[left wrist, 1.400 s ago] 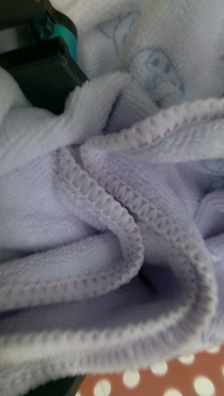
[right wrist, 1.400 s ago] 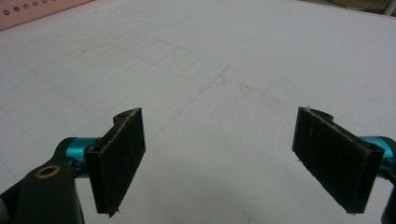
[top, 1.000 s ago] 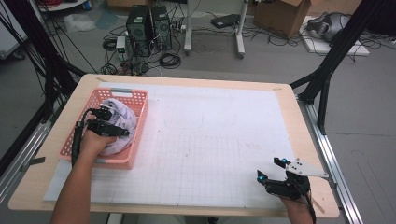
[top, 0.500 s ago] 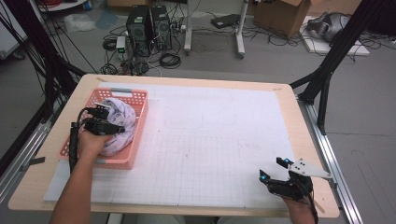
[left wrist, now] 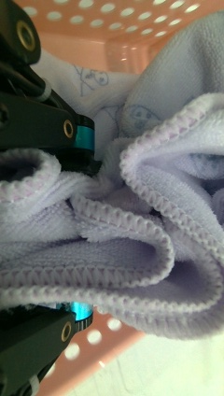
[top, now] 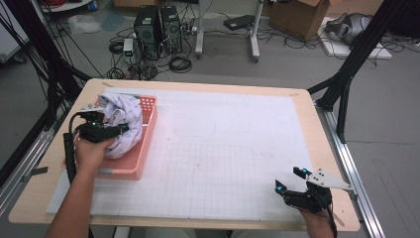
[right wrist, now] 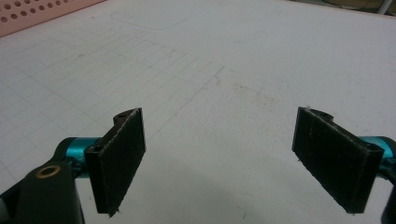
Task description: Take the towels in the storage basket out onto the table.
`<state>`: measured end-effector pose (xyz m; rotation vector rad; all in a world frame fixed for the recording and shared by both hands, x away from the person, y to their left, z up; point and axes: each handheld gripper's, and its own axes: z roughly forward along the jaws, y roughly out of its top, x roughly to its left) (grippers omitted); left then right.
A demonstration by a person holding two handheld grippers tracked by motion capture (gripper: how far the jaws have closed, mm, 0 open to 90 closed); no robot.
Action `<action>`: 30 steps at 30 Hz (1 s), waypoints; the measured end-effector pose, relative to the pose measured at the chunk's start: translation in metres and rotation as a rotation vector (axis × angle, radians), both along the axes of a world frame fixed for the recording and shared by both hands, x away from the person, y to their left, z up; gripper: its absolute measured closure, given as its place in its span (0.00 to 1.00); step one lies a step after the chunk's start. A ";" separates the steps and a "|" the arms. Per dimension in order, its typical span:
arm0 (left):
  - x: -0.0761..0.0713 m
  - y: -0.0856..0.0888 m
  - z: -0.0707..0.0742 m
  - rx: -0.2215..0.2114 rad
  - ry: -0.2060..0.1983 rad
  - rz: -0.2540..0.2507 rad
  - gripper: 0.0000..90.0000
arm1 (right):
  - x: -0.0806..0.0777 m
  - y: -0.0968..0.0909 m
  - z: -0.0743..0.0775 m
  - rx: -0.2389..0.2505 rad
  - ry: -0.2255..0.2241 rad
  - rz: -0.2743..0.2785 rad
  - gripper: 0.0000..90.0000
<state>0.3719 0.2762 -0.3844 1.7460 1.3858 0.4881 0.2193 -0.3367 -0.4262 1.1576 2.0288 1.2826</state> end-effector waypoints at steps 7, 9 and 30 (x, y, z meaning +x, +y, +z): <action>-0.014 0.009 0.006 -0.059 -0.166 0.030 0.60 | 0.000 0.000 0.000 -0.003 -0.003 0.001 0.18; -0.018 0.012 0.009 -0.093 -0.233 0.031 0.60 | 0.000 0.001 0.000 -0.003 -0.001 0.002 0.18; -0.037 -0.002 0.035 -0.214 -0.545 -0.082 0.60 | -0.001 0.001 0.001 -0.003 -0.008 0.004 0.18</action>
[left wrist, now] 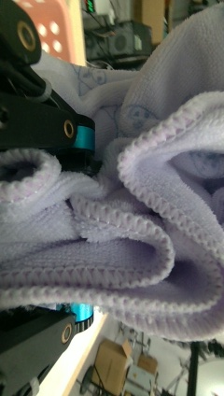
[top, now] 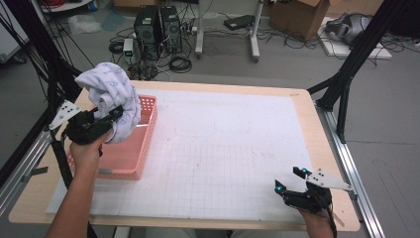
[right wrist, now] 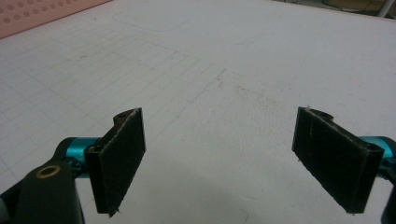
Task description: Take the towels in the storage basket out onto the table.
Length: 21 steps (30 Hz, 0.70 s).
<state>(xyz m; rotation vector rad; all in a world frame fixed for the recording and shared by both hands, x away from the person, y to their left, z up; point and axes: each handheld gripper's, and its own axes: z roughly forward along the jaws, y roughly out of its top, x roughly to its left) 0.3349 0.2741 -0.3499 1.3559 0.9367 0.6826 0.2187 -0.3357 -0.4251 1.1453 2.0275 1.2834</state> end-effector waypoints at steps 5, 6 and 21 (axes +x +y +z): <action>-0.004 -0.008 0.006 -0.009 -0.042 -0.064 0.60 | 0.000 0.000 0.000 0.002 -0.002 0.000 0.18; -0.005 -0.010 0.008 -0.012 -0.051 -0.076 0.60 | 0.000 0.001 0.000 0.001 0.003 0.000 0.18; -0.018 -0.071 0.027 -0.020 -0.152 -0.342 0.60 | 0.000 0.000 0.000 -0.002 -0.002 0.004 0.18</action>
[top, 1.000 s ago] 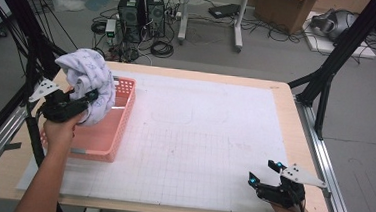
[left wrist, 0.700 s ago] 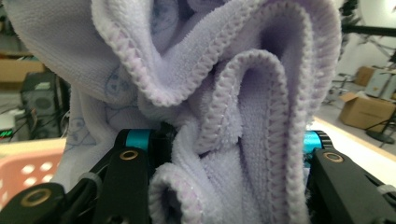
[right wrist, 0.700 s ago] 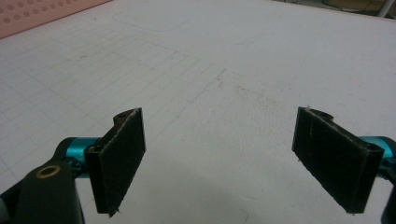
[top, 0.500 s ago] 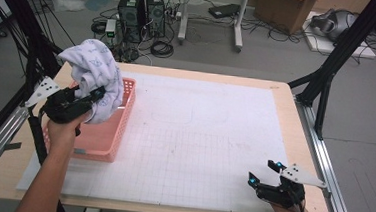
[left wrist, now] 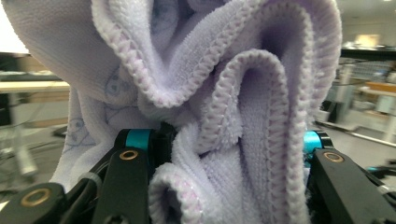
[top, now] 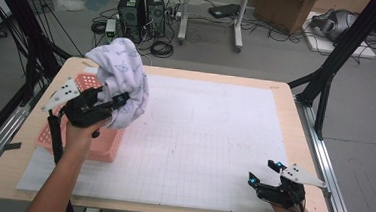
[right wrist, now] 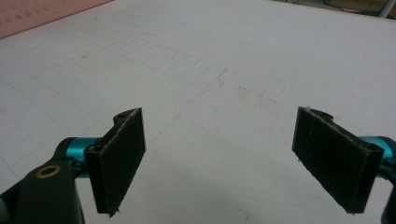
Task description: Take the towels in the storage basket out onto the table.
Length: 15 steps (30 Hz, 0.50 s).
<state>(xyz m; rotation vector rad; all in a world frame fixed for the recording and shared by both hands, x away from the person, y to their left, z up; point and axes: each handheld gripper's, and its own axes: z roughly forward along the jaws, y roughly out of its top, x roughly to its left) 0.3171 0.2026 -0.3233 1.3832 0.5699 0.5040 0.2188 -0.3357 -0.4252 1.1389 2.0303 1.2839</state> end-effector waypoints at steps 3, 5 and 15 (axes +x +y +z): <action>-0.004 -0.012 0.001 0.013 -0.007 -0.033 0.60 | 0.000 0.000 0.000 0.005 0.003 -0.001 0.18; -0.007 -0.032 0.000 0.022 -0.015 -0.088 0.60 | 0.000 0.000 0.000 0.007 0.003 -0.002 0.18; -0.008 -0.087 -0.013 0.076 0.011 -0.209 0.60 | 0.001 -0.003 0.000 0.009 0.001 -0.006 0.18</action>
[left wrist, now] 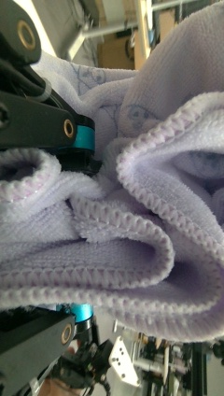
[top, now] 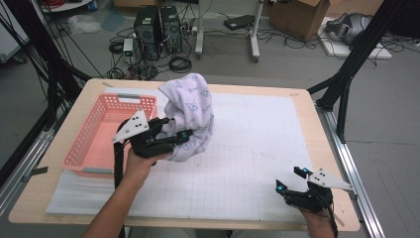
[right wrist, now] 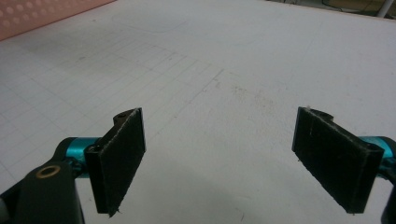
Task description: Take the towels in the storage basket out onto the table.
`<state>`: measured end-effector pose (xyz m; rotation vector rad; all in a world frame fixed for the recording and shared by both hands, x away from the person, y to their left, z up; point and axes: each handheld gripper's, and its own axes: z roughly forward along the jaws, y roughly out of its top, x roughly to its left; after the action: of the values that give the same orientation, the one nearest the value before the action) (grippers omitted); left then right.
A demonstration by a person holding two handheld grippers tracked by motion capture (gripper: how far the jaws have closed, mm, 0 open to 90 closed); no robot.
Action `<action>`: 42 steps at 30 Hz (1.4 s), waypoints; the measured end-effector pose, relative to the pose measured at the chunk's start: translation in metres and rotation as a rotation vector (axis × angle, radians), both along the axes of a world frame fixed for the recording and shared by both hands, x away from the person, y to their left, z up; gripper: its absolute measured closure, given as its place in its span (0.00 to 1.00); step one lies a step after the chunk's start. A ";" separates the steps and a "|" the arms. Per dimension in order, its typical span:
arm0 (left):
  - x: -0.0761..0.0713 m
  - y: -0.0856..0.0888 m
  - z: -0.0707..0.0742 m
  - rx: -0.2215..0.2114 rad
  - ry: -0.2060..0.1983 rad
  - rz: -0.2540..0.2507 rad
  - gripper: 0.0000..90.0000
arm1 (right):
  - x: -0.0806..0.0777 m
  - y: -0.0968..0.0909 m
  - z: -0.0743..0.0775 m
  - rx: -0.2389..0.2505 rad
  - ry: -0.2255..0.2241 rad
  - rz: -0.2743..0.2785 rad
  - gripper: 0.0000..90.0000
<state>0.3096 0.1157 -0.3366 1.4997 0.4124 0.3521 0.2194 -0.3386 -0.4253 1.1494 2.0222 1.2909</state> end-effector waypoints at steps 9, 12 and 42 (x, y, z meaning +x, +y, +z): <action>0.008 -0.045 -0.029 0.097 0.066 -0.030 0.58 | 0.001 -0.001 -0.001 -0.002 0.004 0.003 0.18; 0.016 -0.062 -0.040 0.123 0.110 -0.032 0.58 | 0.002 -0.001 -0.001 -0.005 0.004 0.007 0.18; 0.029 -0.064 -0.069 0.220 0.282 0.172 0.23 | 0.004 -0.001 -0.004 -0.003 0.023 0.003 0.18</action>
<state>0.3388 0.0518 -0.4055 1.7406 0.7498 0.3294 0.2233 -0.3397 -0.4288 1.1649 2.0421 1.2821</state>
